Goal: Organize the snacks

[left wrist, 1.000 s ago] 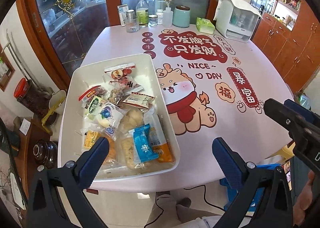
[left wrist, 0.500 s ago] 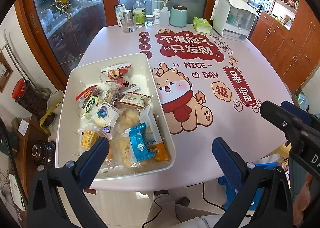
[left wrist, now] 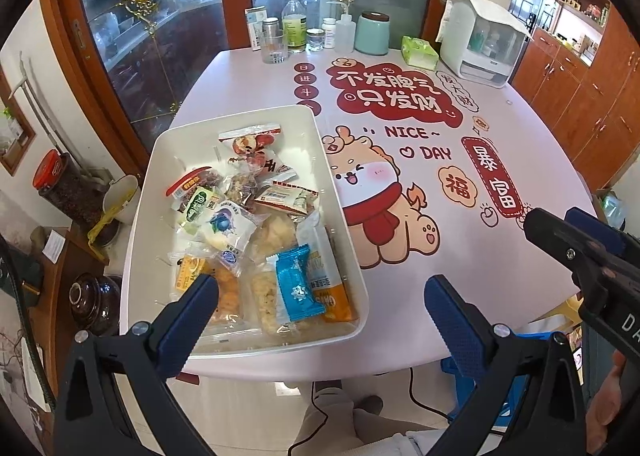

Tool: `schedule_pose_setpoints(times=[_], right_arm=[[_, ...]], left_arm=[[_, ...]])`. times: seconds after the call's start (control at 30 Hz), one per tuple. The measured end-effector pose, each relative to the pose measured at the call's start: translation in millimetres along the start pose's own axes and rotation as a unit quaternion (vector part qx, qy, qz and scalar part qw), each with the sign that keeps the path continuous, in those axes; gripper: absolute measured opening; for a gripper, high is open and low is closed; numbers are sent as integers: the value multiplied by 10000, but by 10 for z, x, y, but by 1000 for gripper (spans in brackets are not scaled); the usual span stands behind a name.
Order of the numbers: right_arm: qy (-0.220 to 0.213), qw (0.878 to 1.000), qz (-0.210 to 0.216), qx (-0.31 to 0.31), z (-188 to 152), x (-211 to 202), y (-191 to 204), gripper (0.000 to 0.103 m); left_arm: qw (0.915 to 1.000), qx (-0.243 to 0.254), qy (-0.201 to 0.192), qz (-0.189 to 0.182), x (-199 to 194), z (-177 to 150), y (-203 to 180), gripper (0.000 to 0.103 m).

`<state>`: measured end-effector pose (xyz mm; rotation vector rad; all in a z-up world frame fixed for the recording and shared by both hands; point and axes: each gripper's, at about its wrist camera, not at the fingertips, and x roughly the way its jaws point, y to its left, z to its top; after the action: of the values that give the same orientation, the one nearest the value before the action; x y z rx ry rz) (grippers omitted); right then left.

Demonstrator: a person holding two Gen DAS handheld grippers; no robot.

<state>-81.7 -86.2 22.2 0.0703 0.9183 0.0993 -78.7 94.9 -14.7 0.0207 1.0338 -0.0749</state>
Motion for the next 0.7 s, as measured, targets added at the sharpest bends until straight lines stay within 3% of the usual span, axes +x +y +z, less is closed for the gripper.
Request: schedule_pose_setpoints(times=[0.7], right_arm=[[84, 10000, 29, -35, 36, 78, 56, 67]], left_arm=[[9999, -39, -24, 90, 75, 116, 112, 102]])
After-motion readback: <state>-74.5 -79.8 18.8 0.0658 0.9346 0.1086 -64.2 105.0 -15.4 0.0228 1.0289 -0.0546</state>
